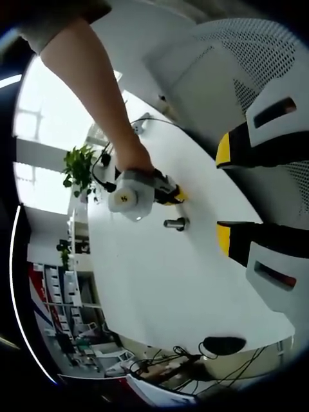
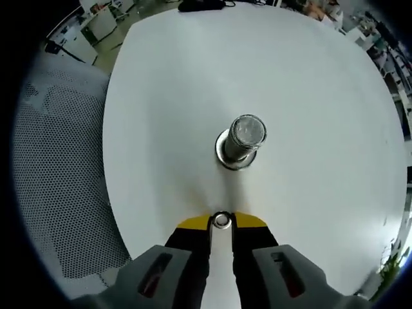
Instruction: Place the washer onto the threaded stud by aligning its center hole with the stud, sliding it down to the base, and recovering from edge contact or off-axis alignment until the washer reaches the visible bottom stop.
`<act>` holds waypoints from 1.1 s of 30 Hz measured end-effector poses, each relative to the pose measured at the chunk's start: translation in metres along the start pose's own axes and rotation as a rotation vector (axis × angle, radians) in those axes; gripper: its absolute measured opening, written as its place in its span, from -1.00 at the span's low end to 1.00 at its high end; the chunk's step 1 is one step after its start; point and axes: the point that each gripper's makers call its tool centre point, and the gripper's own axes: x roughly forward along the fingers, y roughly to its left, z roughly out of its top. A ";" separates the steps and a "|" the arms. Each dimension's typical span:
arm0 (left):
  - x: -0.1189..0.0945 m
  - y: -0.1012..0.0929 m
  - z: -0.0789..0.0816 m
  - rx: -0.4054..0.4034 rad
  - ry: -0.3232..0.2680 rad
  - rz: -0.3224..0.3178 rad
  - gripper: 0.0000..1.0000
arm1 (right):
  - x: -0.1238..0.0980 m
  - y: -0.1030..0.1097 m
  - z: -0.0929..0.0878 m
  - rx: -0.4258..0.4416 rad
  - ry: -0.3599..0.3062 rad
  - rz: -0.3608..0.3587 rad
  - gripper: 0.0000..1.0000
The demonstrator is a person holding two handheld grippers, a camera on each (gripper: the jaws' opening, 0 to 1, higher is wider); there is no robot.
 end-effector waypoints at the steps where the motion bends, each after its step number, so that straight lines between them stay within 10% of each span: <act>1: 0.000 0.000 0.000 -0.001 -0.001 -0.001 -0.39 | -0.001 0.000 0.000 0.014 -0.010 0.000 -0.74; 10: 0.000 0.001 0.000 -0.008 0.000 0.007 -0.39 | -0.007 0.010 -0.004 0.017 -0.050 0.043 -0.96; 16: 0.000 0.001 -0.001 -0.006 0.006 0.007 -0.39 | -0.011 -0.003 0.001 -0.017 -0.100 -0.057 -0.95; 19: 0.000 0.001 -0.002 -0.006 0.007 0.009 -0.39 | -0.024 0.014 0.004 0.134 -0.156 0.028 -0.94; 33: 0.002 -0.001 -0.004 -0.001 0.029 -0.005 -0.39 | -0.027 0.045 -0.019 0.137 -0.198 0.014 -0.93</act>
